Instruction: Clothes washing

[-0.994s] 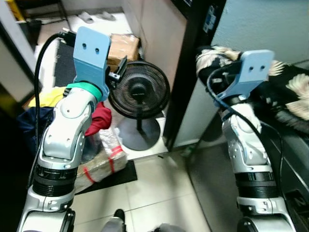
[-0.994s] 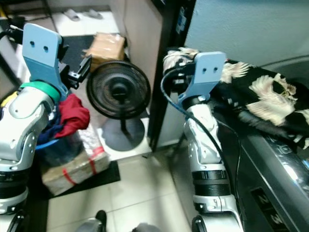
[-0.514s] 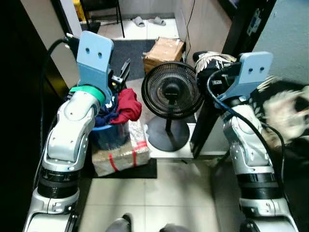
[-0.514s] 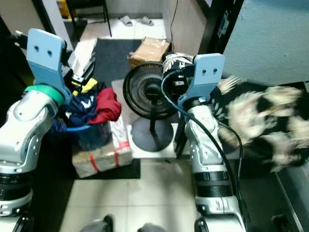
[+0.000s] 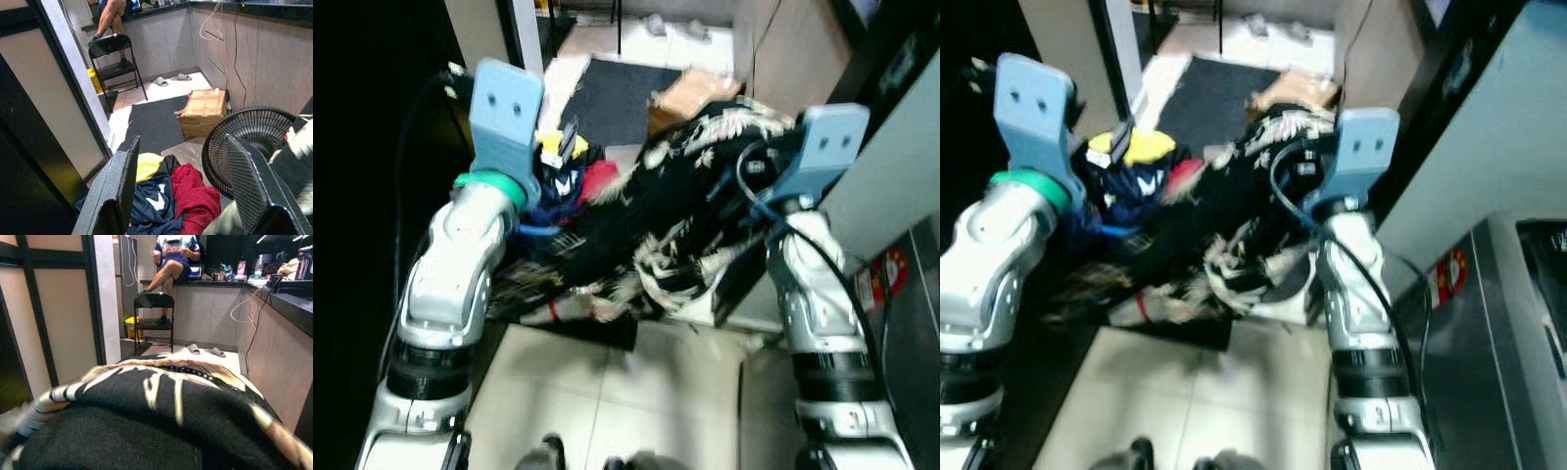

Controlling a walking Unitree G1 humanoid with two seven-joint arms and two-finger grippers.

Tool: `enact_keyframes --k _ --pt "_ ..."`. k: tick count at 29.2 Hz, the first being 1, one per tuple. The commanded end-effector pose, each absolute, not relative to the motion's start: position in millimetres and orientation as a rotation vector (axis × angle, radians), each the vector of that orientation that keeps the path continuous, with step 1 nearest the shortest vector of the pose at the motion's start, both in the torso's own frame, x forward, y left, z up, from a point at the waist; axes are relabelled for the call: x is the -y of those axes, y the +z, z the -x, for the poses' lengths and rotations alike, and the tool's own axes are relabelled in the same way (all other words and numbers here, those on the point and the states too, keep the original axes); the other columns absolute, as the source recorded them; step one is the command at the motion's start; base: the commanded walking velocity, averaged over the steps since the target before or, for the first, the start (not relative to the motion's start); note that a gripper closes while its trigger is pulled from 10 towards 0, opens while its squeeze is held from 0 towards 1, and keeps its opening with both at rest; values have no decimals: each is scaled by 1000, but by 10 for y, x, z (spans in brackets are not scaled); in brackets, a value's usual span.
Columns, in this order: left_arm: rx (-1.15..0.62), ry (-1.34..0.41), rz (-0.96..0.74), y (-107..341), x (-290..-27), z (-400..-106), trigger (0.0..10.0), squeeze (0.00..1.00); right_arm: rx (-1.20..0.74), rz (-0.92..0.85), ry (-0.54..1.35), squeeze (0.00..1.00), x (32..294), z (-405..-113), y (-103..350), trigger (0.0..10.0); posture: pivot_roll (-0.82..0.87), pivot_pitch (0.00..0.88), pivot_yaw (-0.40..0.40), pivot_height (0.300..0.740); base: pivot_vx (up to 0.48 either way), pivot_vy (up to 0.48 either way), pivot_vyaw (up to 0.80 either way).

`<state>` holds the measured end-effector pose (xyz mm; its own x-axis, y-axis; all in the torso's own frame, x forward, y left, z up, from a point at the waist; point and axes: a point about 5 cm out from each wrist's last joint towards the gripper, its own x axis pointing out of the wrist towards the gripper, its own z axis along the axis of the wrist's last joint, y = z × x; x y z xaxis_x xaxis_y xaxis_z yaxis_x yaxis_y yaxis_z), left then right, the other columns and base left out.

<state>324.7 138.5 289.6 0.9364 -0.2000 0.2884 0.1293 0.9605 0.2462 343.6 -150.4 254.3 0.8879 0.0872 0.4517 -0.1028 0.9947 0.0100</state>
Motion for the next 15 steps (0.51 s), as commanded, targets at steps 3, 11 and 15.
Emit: enact_keyframes --k 3,11,15 --pt "307 -171 -226 2874 -1380 -3242 10000 0 473 -56 94 0 1509 -3427 2546 10000 28 69 10 740 0 0 0" --pt "308 -178 -218 2876 -1366 -3240 10000 0 476 -61 86 0 1515 -3428 2554 10000 28 69 9 740 0 0 0" --pt "320 -181 -210 2894 -1366 -3228 10000 0 487 -77 77 0 1523 -3424 2566 10000 29 70 9 740 0 0 0"
